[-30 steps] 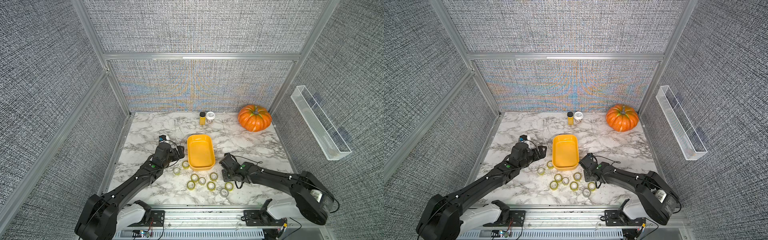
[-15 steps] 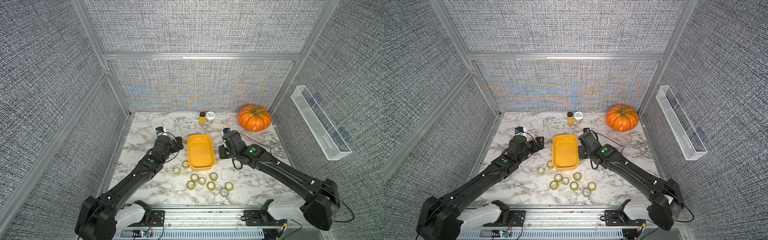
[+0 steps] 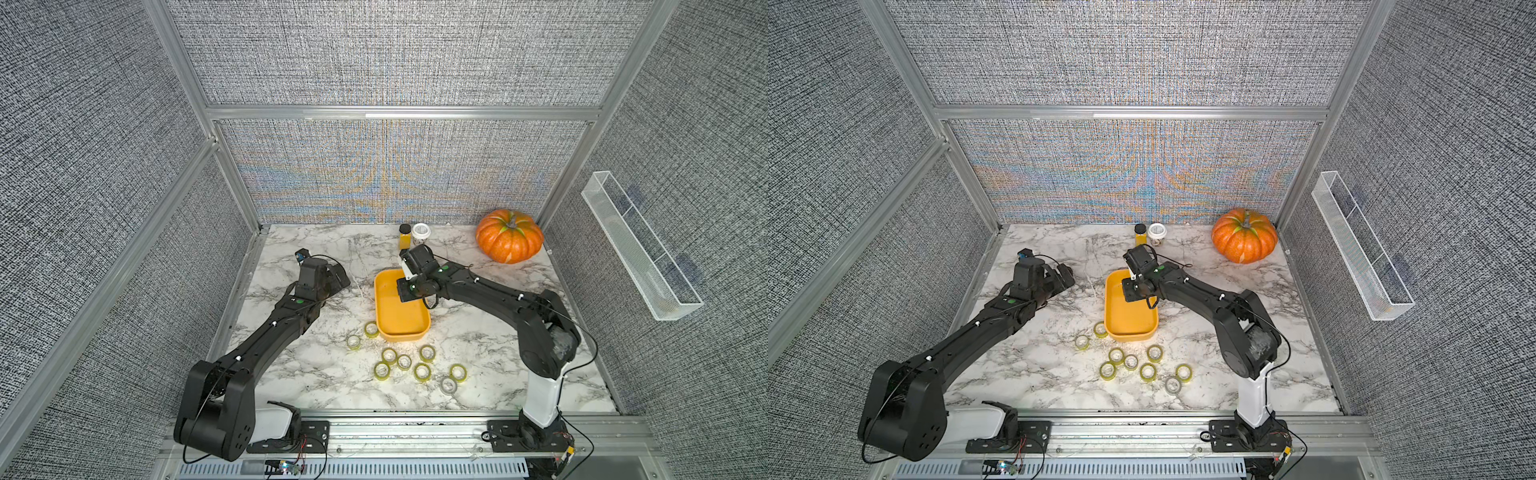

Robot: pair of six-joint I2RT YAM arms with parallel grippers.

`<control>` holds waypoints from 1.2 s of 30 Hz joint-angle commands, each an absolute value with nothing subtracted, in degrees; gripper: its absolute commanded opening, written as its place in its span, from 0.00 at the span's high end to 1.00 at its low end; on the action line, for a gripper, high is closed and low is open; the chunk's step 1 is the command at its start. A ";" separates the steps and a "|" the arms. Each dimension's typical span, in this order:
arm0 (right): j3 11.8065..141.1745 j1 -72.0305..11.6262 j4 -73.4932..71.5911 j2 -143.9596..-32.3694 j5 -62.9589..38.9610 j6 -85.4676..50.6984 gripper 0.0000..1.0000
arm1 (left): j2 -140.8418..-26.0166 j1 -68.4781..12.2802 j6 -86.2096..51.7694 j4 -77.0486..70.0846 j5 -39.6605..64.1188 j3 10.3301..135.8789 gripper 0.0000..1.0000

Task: Put the transparent tape into the storage box
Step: Place the tape in the storage box, then pick up the tape at the center of the board.

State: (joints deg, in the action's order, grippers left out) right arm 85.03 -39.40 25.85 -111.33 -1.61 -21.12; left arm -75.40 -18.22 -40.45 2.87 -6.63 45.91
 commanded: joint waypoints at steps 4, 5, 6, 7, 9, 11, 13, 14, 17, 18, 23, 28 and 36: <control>88.20 -40.26 26.75 -114.30 -2.10 -20.22 0.57 | -73.22 -17.84 -40.87 3.96 0.37 42.85 0.00; 88.07 -40.25 26.81 -113.95 -1.83 -20.24 0.55 | -73.15 -17.84 -40.95 3.95 1.66 42.36 0.00; 87.94 -40.34 26.86 -113.21 -1.37 -20.18 0.53 | -73.13 -17.86 -40.90 4.02 3.10 41.83 0.00; 87.81 -40.34 27.06 -112.31 -0.81 -20.13 0.51 | -73.06 -17.93 -40.81 3.94 4.26 41.26 0.00; 87.50 -40.43 28.03 -110.11 0.34 -20.13 0.51 | -72.63 -17.93 -40.65 3.95 5.89 40.00 0.00; 86.50 -40.52 29.03 -106.94 2.12 -20.34 0.51 | -71.48 -18.02 -40.69 4.02 6.67 38.82 0.00; 84.14 -40.67 29.99 -102.26 3.78 -20.65 0.51 | -69.73 -18.17 -41.11 4.13 6.92 37.56 0.00; 82.82 -40.69 30.46 -100.26 4.39 -20.73 0.51 | -68.86 -18.32 -41.39 4.00 7.15 37.05 0.00; 77.11 -40.96 31.88 -93.25 6.43 -21.06 0.52 | -66.45 -19.34 -41.96 4.03 7.95 35.58 0.00; 74.75 -41.02 32.43 -90.83 7.32 -21.53 0.53 | -65.82 -19.93 -42.15 3.89 7.92 35.20 0.00; 61.55 -41.29 32.27 -77.98 8.61 -23.88 0.54 | -64.28 -23.26 -43.03 3.69 6.45 34.62 0.00; 50.81 -42.91 31.68 -66.74 5.10 -25.14 0.54 | -62.96 -26.11 -45.06 2.60 4.42 33.95 0.00; 41.78 -46.71 33.14 -60.73 5.15 -30.18 0.55 | -63.98 -29.53 -47.73 3.97 4.34 34.36 0.00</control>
